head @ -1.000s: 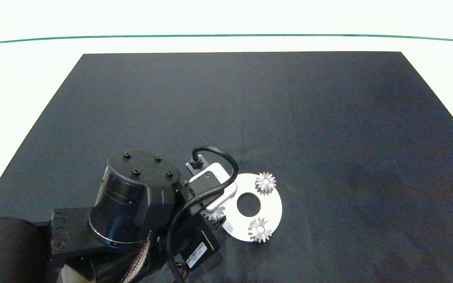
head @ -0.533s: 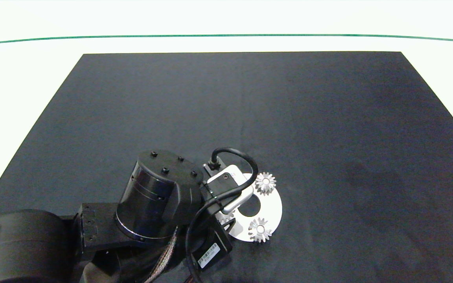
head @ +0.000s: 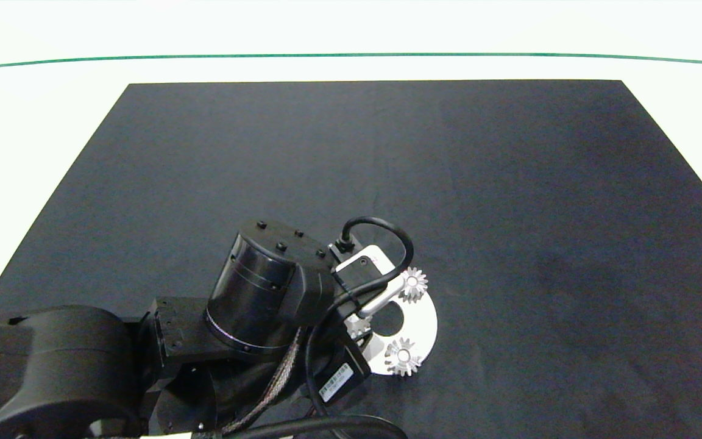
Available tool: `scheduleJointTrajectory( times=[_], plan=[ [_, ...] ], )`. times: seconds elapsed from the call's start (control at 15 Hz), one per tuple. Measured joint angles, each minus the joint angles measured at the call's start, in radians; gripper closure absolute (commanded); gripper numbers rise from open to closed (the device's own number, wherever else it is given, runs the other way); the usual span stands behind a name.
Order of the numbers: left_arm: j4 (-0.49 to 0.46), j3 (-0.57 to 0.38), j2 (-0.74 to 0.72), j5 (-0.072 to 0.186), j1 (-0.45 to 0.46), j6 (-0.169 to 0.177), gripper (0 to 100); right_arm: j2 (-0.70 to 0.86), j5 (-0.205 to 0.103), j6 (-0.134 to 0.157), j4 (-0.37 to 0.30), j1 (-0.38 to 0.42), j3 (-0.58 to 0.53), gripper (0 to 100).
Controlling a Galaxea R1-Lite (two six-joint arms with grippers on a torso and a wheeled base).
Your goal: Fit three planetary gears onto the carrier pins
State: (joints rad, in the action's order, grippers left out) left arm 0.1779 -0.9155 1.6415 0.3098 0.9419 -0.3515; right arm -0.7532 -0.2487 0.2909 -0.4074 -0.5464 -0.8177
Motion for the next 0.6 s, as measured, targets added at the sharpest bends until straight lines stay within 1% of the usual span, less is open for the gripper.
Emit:
scheduleJointTrajectory(
  times=[0.6],
  plan=[
    [0.001,-0.024,0.038,-0.001,-0.023,-0.003,100,0.002,0.000,0.000,0.000,-0.001,0.000,0]
  ],
)
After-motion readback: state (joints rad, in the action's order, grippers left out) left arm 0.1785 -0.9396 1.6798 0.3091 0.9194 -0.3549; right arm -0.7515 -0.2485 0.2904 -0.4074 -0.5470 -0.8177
